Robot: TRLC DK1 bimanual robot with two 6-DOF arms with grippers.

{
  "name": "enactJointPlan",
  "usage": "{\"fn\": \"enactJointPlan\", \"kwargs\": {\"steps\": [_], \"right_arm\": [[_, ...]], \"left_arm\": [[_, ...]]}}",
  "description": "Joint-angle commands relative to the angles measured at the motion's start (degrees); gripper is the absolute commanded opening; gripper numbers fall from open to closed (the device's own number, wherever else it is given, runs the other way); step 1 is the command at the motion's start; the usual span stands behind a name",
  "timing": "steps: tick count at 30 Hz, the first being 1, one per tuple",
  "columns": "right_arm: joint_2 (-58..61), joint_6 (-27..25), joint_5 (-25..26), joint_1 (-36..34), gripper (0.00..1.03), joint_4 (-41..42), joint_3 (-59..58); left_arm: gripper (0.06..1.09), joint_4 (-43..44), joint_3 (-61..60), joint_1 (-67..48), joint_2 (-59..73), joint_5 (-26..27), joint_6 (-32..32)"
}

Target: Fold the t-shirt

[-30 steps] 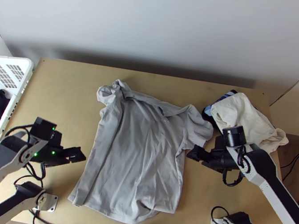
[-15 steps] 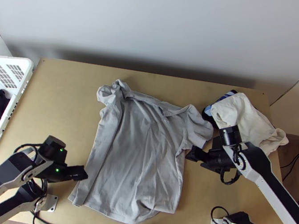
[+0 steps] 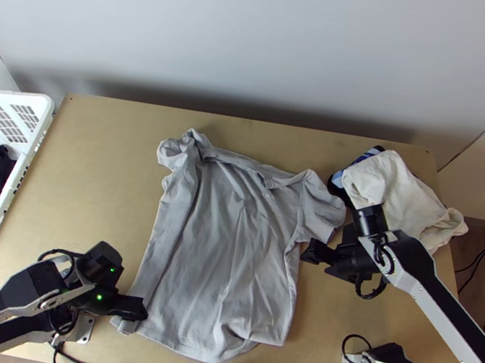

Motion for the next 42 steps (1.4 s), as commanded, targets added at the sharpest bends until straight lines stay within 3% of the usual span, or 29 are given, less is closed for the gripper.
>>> {"fn": "enactJointPlan", "kwargs": {"steps": [1, 6, 7, 9, 12, 13, 24, 29, 35, 42], "right_arm": [[0.22, 0.02, 0.02, -0.24, 0.97, 0.00, -0.74], [0.31, 0.38, 0.02, -0.15, 0.97, 0.00, -0.91], [0.49, 0.46, 0.02, -0.15, 0.98, 0.00, -0.74], [0.93, 0.46, 0.02, -0.15, 0.97, 0.00, -0.38], [1.19, 0.55, 0.02, -0.15, 0.98, 0.09, 0.06], [1.19, 0.55, 0.02, -0.15, 0.98, 0.00, 0.06], [0.49, 0.55, 0.02, -0.24, 0.98, 0.00, 0.58], [-0.30, -0.41, 0.02, 0.03, 0.98, 0.53, 2.60], [3.56, -5.69, 0.81, -0.06, 0.98, 8.79, 9.90], [17.19, -11.84, 4.32, 1.79, 0.98, 14.07, 25.81]], "left_arm": [[1.04, 0.70, -1.10, -4.92, 0.70, 0.09, 0.55], [1.03, 0.79, -1.10, -6.06, 0.09, 0.44, 2.39], [0.98, 0.96, -1.10, -6.06, 0.09, 0.62, 2.39], [0.70, 1.58, -1.01, -6.06, -0.18, 0.53, 2.39], [0.12, 2.20, -0.83, -5.27, -0.88, -2.28, 2.39], [0.10, 2.28, -0.92, -4.75, -0.97, -2.99, 2.39], [0.09, 3.78, 1.28, -1.14, -0.26, -3.07, 4.59], [0.09, 5.01, 9.80, 14.24, 5.27, -3.07, 10.92], [0.09, 6.85, 18.33, 35.60, 15.64, -2.99, 18.92], [0.09, 8.44, 23.69, 41.48, 18.81, -3.25, 18.92]]}}
